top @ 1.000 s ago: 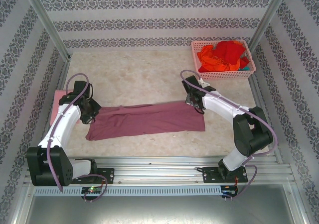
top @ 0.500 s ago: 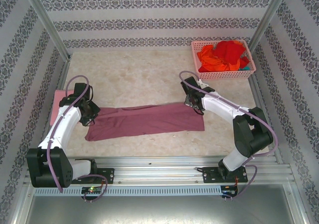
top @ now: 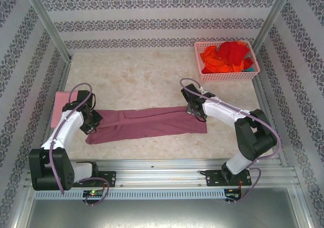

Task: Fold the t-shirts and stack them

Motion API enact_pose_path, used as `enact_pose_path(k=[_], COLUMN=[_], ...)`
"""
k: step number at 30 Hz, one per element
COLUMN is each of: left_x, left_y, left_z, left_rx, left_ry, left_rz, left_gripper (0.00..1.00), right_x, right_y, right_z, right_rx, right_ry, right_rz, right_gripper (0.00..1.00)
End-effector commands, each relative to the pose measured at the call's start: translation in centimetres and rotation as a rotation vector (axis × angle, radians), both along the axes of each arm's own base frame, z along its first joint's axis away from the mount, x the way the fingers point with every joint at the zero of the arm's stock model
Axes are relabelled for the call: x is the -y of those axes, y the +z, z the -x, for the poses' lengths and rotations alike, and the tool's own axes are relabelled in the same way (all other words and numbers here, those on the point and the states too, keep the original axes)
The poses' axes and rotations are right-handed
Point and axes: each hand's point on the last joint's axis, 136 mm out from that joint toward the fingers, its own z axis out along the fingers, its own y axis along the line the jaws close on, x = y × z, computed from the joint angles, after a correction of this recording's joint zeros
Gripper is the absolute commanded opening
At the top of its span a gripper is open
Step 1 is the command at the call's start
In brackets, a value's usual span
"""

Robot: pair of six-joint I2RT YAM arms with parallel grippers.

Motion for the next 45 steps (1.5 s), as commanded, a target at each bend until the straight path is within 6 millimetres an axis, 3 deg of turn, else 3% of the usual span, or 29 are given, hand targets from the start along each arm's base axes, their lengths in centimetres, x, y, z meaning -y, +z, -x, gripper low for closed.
enact_pose_path(k=[1,5,7,11,12,15,18,25,29,33,45], left_x=[-0.8,-0.7,-0.6,-0.6,-0.8,-1.2,-0.4,2.3,2.7,2.5,2.7], left_y=[-0.9,-2.0,-2.4,-1.8,-1.3,0.7,1.7,0.2,-0.6,-0.9,-1.5], left_z=[0.5,1.0,1.1,1.1,1.1,0.2,-1.2,-3.3,-3.7,-3.4,-4.4], left_rx=[-0.028,-0.054,-0.059,-0.048,-0.038,0.028,0.092,0.131,0.139,0.120,0.115], left_ry=[0.000,0.002,0.004,-0.011,-0.012,-0.033,-0.056,-0.060,-0.040,-0.047,-0.056], left_rz=[-0.026,-0.021,-0.009,-0.017,-0.031,-0.060,-0.028,0.122,0.153,0.138,0.152], left_gripper=[0.00,0.00,0.04,0.40,0.49,0.67,0.77,0.79,0.79,0.80,0.80], right_x=[0.4,0.4,0.4,0.4,0.4,0.2,-0.9,-4.5,-4.8,-3.5,0.6], right_y=[-0.2,-0.7,-0.6,1.2,1.8,3.2,3.0,0.2,-2.4,-4.0,-4.0], right_z=[1.3,2.0,2.2,2.1,2.0,1.1,-0.2,-3.3,-3.5,-1.5,6.3], right_rx=[-0.023,-0.040,-0.040,0.034,0.064,0.145,0.142,0.045,-0.010,-0.077,-0.170], right_ry=[-0.021,-0.020,-0.021,-0.006,-0.002,0.029,0.076,0.131,0.114,0.077,-0.010], right_rz=[0.017,0.014,0.012,0.000,-0.007,-0.021,-0.045,-0.109,-0.125,-0.108,-0.065], right_gripper=[0.02,0.04,0.11,0.49,0.54,0.57,0.57,0.50,0.48,0.46,0.41])
